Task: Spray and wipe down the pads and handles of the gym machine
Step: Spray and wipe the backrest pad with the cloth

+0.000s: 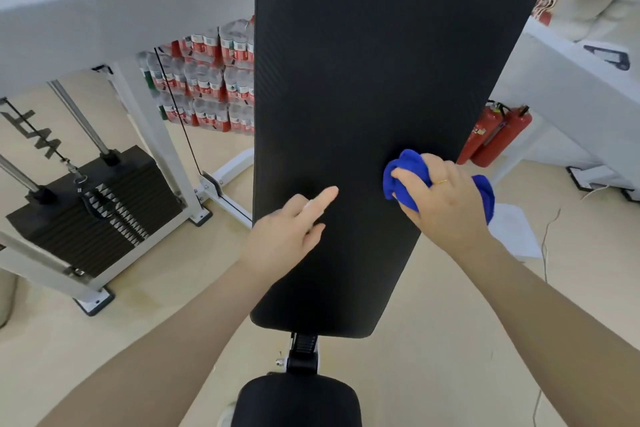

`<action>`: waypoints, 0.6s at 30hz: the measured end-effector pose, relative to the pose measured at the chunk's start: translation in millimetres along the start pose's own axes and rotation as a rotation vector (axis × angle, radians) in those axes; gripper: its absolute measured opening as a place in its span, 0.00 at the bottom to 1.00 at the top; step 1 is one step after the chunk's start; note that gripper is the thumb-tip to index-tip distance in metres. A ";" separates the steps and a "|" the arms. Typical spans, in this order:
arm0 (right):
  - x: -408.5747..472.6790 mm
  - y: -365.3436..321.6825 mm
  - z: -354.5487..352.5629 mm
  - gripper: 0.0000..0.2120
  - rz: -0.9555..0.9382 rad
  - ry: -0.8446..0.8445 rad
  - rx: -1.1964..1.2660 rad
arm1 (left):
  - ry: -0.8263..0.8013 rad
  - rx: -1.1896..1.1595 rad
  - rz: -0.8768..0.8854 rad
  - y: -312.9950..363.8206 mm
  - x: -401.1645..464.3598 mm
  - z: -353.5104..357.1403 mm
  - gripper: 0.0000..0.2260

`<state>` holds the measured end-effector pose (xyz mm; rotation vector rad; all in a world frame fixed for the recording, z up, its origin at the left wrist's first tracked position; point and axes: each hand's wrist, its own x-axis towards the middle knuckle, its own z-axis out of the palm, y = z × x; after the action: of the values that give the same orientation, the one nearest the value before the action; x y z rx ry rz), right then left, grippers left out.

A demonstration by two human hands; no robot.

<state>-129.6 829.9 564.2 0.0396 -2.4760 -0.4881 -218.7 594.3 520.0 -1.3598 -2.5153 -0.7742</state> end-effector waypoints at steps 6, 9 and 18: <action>3.8 -6.1 -6.6 0.15 0.078 -0.047 0.092 | 0.031 0.136 0.096 21.5 17.7 26.6 0.29; 0.8 -1.7 -4.9 0.15 0.064 -0.025 0.118 | 0.024 0.080 0.059 30.8 28.3 26.2 0.20; -6.4 -6.1 2.5 0.16 0.179 0.021 0.239 | -0.063 0.014 -0.083 24.5 -3.9 45.0 0.22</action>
<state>-126.4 826.0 556.6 -0.0792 -2.4754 -0.1140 -192.5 625.9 489.1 -1.3027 -2.6349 -0.7393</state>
